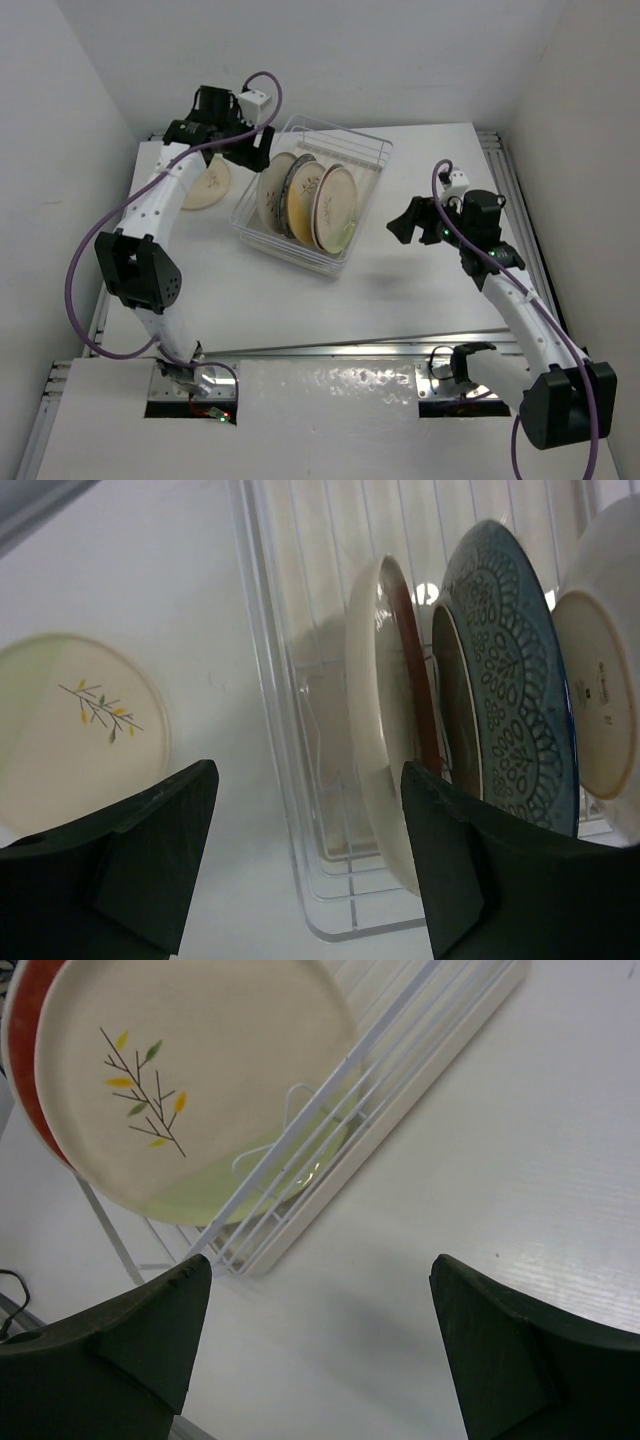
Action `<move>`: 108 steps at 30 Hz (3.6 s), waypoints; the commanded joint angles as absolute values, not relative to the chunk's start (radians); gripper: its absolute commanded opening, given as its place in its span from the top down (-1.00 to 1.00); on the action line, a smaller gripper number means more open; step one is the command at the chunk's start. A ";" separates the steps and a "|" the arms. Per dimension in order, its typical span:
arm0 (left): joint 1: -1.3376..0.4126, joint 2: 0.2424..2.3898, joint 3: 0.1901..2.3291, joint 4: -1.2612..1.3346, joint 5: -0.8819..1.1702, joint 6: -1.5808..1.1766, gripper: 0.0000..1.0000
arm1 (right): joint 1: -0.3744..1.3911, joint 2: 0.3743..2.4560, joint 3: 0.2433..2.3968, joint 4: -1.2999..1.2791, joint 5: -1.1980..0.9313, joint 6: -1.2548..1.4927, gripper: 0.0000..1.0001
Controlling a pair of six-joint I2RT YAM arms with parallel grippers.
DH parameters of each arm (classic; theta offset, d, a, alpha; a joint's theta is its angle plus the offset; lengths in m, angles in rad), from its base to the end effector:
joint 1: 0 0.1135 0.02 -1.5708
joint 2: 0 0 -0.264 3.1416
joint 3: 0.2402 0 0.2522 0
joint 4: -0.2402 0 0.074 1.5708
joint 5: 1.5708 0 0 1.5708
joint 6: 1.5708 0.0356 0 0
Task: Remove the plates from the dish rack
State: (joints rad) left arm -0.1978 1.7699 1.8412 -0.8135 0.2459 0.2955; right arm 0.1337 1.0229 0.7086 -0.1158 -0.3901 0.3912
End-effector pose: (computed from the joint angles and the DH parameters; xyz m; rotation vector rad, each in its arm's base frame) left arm 0.3829 -0.0856 0.3762 0.6808 2.1936 -0.2338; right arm 0.2273 0.0442 0.2756 0.0055 2.0404 0.7231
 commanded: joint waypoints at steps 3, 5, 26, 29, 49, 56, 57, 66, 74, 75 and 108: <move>-0.264 1.744 1.755 -0.779 0.111 0.295 -0.41 | 0.138 0.973 0.680 -0.118 -0.391 0.376 -0.78; -0.264 1.744 1.729 -0.744 0.059 0.278 -0.34 | 0.140 0.960 0.670 -0.123 -0.384 0.376 -0.78; -0.273 1.740 1.834 -0.700 0.075 0.100 1.00 | 0.140 0.923 0.657 -0.146 -0.357 0.353 -0.80; -0.272 1.764 1.995 -0.709 0.020 0.104 1.00 | 0.138 0.923 0.660 -0.144 -0.356 0.351 -0.80; -0.097 1.830 2.224 -0.546 -0.295 0.109 1.00 | 0.140 0.950 0.684 -0.115 -0.376 0.356 -0.80; 0.107 1.916 2.195 -0.534 0.053 -0.050 1.00 | 0.140 0.989 0.703 -0.072 -0.400 0.379 -0.80; 0.132 1.936 2.178 -0.523 0.116 -0.070 1.00 | 0.138 0.995 0.707 -0.057 -0.403 0.380 -0.80; 0.368 2.017 1.946 -0.298 0.612 -0.258 1.00 | 0.140 1.101 0.791 -0.017 -0.454 0.417 -0.78; 0.380 2.052 1.836 -0.181 0.655 -0.247 1.00 | 0.143 1.117 0.811 -0.008 -0.448 0.476 -0.75; 0.383 2.054 1.826 -0.154 0.661 -0.256 1.00 | 0.146 1.117 0.815 -0.014 -0.446 0.474 -0.75; 0.417 2.168 1.756 -0.166 0.485 -0.232 0.30 | 0.175 1.141 0.913 -0.132 -0.400 0.419 -0.75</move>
